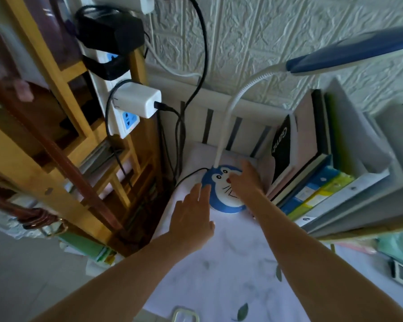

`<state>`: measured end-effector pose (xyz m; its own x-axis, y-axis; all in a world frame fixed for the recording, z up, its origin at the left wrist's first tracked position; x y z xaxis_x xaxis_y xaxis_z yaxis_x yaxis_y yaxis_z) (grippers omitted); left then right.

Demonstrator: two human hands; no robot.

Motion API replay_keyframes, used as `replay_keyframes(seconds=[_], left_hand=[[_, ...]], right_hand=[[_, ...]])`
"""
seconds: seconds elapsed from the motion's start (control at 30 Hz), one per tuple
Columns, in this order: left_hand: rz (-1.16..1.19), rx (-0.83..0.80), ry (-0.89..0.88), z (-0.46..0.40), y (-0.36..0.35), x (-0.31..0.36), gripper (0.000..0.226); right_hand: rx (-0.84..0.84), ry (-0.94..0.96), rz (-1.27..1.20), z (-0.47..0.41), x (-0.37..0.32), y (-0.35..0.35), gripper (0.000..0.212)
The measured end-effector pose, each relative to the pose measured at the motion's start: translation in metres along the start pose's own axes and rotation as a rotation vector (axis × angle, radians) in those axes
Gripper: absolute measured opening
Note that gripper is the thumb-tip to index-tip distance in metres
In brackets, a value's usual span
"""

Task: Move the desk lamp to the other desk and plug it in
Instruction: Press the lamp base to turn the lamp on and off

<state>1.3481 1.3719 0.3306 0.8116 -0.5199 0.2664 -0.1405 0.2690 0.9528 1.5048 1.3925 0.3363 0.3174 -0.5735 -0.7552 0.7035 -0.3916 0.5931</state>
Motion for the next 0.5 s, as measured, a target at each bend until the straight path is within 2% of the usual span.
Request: replay_keyframes(seconds=[0.2, 0.3, 0.5], left_hand=[[0.151, -0.154, 0.04, -0.036, -0.029, 0.009, 0.09], [0.25, -0.201, 0.105, -0.044, -0.038, 0.009, 0.095], [0.265, -0.173, 0.117, -0.047, -0.043, 0.003, 0.096]], right_hand=[[-0.043, -0.049, 0.023, -0.025, 0.015, -0.009, 0.032], [-0.088, -0.061, 0.04, -0.032, 0.02, -0.014, 0.04], [-0.149, 0.0, 0.292, -0.04, 0.023, -0.018, 0.056]])
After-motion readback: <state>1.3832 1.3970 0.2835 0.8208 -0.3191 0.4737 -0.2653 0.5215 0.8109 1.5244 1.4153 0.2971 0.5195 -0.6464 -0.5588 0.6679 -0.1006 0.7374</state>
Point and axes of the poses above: each hand's wrist, its own z-axis away from the middle knuckle, its own y-axis out of the back of the hand, x = y × z, the point moved 3 cm from there along -z, towards the middle knuckle, and after that the axes turned 7 degrees about -z, right-handed, at the moved point
